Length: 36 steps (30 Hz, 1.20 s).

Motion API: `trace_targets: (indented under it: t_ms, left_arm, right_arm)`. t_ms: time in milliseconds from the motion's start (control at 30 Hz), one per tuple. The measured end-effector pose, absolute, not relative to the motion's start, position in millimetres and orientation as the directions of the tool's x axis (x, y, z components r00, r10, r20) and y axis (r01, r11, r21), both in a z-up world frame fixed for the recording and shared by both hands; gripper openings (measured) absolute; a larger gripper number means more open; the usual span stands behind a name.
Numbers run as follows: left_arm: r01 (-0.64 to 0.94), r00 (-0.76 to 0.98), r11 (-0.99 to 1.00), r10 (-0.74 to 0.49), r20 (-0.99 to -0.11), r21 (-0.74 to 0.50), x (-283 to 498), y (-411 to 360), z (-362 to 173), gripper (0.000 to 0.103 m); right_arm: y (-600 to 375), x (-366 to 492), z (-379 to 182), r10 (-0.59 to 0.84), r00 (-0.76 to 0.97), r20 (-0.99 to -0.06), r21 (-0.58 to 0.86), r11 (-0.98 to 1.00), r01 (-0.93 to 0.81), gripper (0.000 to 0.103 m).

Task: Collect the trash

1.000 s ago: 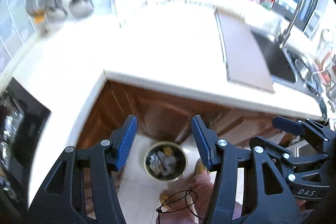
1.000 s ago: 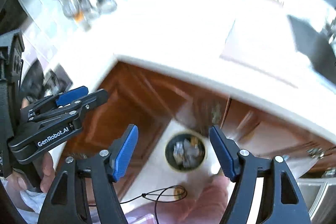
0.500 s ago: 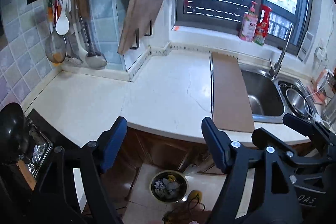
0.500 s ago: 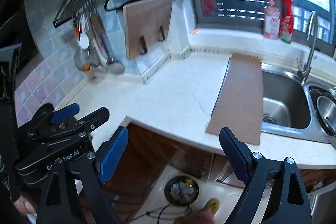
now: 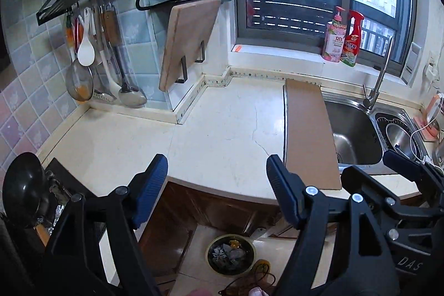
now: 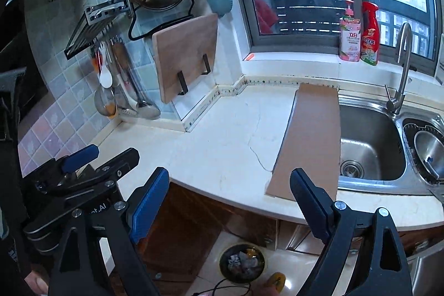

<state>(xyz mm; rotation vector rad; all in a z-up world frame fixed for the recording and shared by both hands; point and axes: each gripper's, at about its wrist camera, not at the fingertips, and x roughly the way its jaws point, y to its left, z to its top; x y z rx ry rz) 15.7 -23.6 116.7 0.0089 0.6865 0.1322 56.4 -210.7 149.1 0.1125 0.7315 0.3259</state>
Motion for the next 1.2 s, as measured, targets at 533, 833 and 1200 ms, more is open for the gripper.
trace_targets:
  t_ms: [533,833,1200]
  left_arm:
    - [-0.099,0.75,0.995,0.092,-0.655,0.027,54,-34,114,0.071]
    - [-0.105,0.743,0.994,0.095,-0.663,0.024,68,-33,110,0.071]
    - [-0.112,0.73,0.993,0.103,-0.675,0.03,83,-29,106,0.071]
  right_arm:
    - [-229,90,152,0.288,0.71,-0.642,0.196,0.958,-0.212,0.09]
    - [-228,107,149,0.287,0.708,-0.645,0.194,0.958,-0.211,0.09]
    - [-217,126,142,0.291,0.699,-0.653,0.192,0.957,-0.218,0.09]
